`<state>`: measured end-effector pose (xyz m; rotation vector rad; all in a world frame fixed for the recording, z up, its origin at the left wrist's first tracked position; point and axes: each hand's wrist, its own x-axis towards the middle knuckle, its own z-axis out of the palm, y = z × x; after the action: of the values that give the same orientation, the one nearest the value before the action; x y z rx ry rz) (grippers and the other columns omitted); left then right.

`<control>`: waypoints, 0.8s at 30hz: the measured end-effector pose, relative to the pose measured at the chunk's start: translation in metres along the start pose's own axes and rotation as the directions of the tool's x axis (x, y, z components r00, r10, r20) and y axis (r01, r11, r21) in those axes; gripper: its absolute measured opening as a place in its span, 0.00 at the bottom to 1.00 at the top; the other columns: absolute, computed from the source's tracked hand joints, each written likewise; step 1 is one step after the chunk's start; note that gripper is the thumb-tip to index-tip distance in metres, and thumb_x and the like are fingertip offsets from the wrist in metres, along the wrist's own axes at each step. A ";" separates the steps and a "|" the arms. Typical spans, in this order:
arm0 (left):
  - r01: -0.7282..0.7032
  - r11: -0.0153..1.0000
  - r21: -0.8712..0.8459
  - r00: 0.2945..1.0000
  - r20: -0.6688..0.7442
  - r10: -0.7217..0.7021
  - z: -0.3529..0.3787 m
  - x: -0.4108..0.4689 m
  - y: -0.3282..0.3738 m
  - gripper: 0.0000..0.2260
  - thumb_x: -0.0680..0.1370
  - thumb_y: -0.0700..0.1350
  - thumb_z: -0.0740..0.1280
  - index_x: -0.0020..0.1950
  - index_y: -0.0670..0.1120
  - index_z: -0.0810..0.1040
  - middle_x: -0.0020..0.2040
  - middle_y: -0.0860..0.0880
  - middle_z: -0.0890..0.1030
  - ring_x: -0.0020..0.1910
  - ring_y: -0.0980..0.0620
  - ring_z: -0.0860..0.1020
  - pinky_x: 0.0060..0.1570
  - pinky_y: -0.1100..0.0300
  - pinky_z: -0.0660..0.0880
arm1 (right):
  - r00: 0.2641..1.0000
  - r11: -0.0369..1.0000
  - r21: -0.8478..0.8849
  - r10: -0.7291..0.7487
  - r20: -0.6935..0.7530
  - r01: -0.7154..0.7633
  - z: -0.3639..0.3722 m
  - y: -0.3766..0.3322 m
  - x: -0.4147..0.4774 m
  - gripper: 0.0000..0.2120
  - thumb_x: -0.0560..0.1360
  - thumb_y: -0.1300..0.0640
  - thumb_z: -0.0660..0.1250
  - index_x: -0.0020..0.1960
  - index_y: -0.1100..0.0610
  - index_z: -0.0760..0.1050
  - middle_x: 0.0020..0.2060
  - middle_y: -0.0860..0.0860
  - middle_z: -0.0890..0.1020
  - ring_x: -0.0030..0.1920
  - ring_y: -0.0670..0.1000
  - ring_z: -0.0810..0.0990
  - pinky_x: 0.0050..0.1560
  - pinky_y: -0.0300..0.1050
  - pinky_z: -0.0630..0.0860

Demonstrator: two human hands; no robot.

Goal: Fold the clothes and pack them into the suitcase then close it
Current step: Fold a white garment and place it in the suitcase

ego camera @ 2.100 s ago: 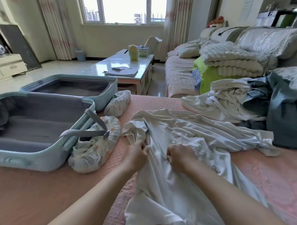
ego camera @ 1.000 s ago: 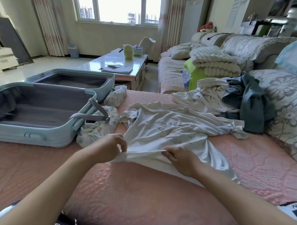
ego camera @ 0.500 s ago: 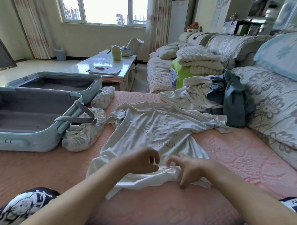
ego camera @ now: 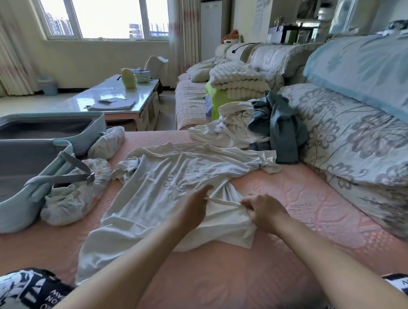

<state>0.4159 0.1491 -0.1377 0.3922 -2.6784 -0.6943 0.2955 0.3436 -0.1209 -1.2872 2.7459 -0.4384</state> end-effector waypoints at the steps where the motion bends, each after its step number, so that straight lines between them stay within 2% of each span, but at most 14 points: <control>1: -0.120 0.987 0.108 0.992 -0.012 0.122 0.001 0.000 0.001 0.23 0.73 0.31 0.61 0.62 0.54 0.74 0.58 0.50 0.78 0.55 0.45 0.78 0.48 0.50 0.77 | 1.000 1.000 -0.025 0.009 0.003 -0.009 0.000 0.004 0.002 0.15 0.77 0.58 0.61 0.58 0.48 0.82 0.54 0.48 0.81 0.54 0.55 0.80 0.53 0.50 0.78; 3: -0.379 0.887 0.265 0.919 -0.002 0.394 0.007 -0.007 0.005 0.19 0.68 0.32 0.63 0.52 0.53 0.75 0.54 0.50 0.76 0.52 0.45 0.75 0.46 0.52 0.75 | 0.996 0.998 -0.054 0.038 0.080 -0.034 0.002 0.008 0.004 0.13 0.75 0.59 0.63 0.55 0.50 0.82 0.55 0.48 0.79 0.55 0.55 0.79 0.52 0.47 0.77; 4: -0.479 0.827 0.294 0.869 0.030 0.493 0.013 -0.013 0.009 0.14 0.69 0.36 0.65 0.48 0.53 0.76 0.52 0.51 0.76 0.51 0.47 0.74 0.47 0.53 0.74 | 0.992 0.997 -0.063 0.043 0.115 -0.036 0.004 0.008 0.004 0.12 0.75 0.60 0.64 0.54 0.50 0.81 0.56 0.49 0.78 0.56 0.55 0.79 0.52 0.46 0.76; 6: -0.593 0.725 0.350 0.801 0.167 0.575 0.028 -0.025 0.016 0.06 0.70 0.50 0.66 0.47 0.55 0.78 0.50 0.53 0.76 0.50 0.50 0.73 0.49 0.55 0.72 | 0.989 0.998 -0.052 0.049 0.137 -0.043 0.008 0.010 0.006 0.11 0.74 0.61 0.66 0.54 0.51 0.80 0.55 0.49 0.75 0.56 0.55 0.78 0.53 0.46 0.75; 8: -0.574 0.722 0.386 0.818 0.280 0.502 0.040 -0.031 0.017 0.13 0.70 0.58 0.65 0.50 0.55 0.80 0.50 0.52 0.76 0.51 0.49 0.74 0.50 0.55 0.72 | 0.993 0.999 -0.006 0.041 0.113 -0.041 0.007 0.009 0.005 0.11 0.74 0.61 0.69 0.54 0.50 0.79 0.51 0.48 0.74 0.52 0.53 0.77 0.51 0.45 0.75; 10: -0.504 0.772 0.387 0.862 0.283 0.421 0.038 -0.029 0.021 0.10 0.74 0.53 0.65 0.50 0.52 0.81 0.51 0.49 0.77 0.51 0.46 0.75 0.49 0.52 0.74 | 0.997 1.000 -0.013 0.004 0.078 -0.003 0.003 0.011 0.005 0.13 0.74 0.64 0.67 0.54 0.49 0.79 0.49 0.47 0.74 0.49 0.51 0.77 0.47 0.44 0.74; 13: -0.291 0.942 0.167 0.927 0.291 0.235 0.023 -0.027 0.039 0.05 0.80 0.45 0.61 0.50 0.48 0.76 0.48 0.46 0.79 0.47 0.43 0.78 0.42 0.52 0.73 | 0.997 0.997 -0.071 -0.020 0.072 0.025 -0.014 0.014 -0.001 0.20 0.74 0.69 0.62 0.51 0.46 0.81 0.47 0.42 0.75 0.47 0.49 0.77 0.39 0.37 0.68; 15: -0.124 0.992 0.023 0.920 0.378 0.107 0.016 -0.027 0.058 0.05 0.81 0.46 0.60 0.52 0.50 0.76 0.48 0.48 0.79 0.44 0.49 0.76 0.40 0.56 0.69 | 0.979 0.990 -0.143 0.023 0.204 0.006 -0.032 0.015 -0.007 0.18 0.74 0.68 0.64 0.53 0.49 0.83 0.45 0.42 0.77 0.45 0.48 0.77 0.39 0.37 0.69; 17: -0.076 0.995 -0.057 0.802 0.590 0.095 0.013 -0.031 0.076 0.07 0.80 0.45 0.64 0.54 0.49 0.80 0.46 0.52 0.79 0.43 0.53 0.76 0.43 0.60 0.70 | 0.855 0.960 -0.278 0.140 0.499 0.005 -0.045 0.017 -0.014 0.11 0.75 0.66 0.67 0.52 0.54 0.83 0.37 0.44 0.75 0.38 0.47 0.74 0.36 0.37 0.69; 19: -0.003 0.991 -0.130 0.672 0.734 0.099 0.015 -0.034 0.086 0.06 0.78 0.43 0.67 0.52 0.44 0.82 0.41 0.54 0.81 0.40 0.54 0.79 0.42 0.62 0.74 | 0.623 0.898 -0.438 0.358 0.695 -0.027 -0.053 0.016 -0.021 0.08 0.76 0.61 0.69 0.55 0.57 0.82 0.37 0.48 0.75 0.40 0.50 0.75 0.42 0.39 0.73; 20: 0.035 0.984 -0.174 0.686 0.720 0.103 0.015 -0.034 0.088 0.05 0.77 0.43 0.69 0.51 0.44 0.82 0.39 0.54 0.82 0.38 0.54 0.80 0.41 0.62 0.75 | 0.544 0.868 -0.494 0.441 0.713 -0.056 -0.052 0.017 -0.021 0.11 0.77 0.58 0.69 0.58 0.59 0.81 0.39 0.50 0.77 0.43 0.52 0.76 0.45 0.42 0.74; 21: 0.013 0.982 -0.186 0.759 0.641 0.111 0.016 -0.031 0.086 0.06 0.75 0.45 0.71 0.51 0.46 0.82 0.40 0.55 0.82 0.38 0.55 0.79 0.42 0.61 0.75 | 0.506 0.852 -0.516 0.484 0.714 -0.088 -0.051 0.018 -0.022 0.13 0.77 0.56 0.68 0.60 0.59 0.80 0.42 0.52 0.79 0.45 0.53 0.76 0.46 0.44 0.74; 22: -0.062 0.988 -0.141 0.838 0.530 0.128 0.019 -0.028 0.079 0.11 0.72 0.50 0.75 0.53 0.50 0.80 0.43 0.57 0.80 0.41 0.56 0.77 0.45 0.59 0.74 | 0.509 0.857 -0.503 0.483 0.713 -0.108 -0.048 0.018 -0.021 0.16 0.78 0.55 0.68 0.63 0.60 0.79 0.46 0.54 0.81 0.46 0.53 0.76 0.45 0.44 0.74; 24: -0.203 0.978 0.054 0.865 0.479 0.153 0.027 -0.026 0.059 0.24 0.65 0.59 0.79 0.56 0.56 0.77 0.50 0.56 0.75 0.51 0.55 0.73 0.52 0.57 0.72 | 0.576 0.912 -0.382 0.394 0.716 -0.149 -0.039 0.020 -0.018 0.17 0.77 0.53 0.68 0.62 0.62 0.79 0.48 0.54 0.82 0.42 0.52 0.77 0.43 0.44 0.74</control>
<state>0.4183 0.2190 -0.1359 -0.0146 -3.1679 -0.6647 0.2848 0.3787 -0.0903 -0.7556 2.1736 0.4820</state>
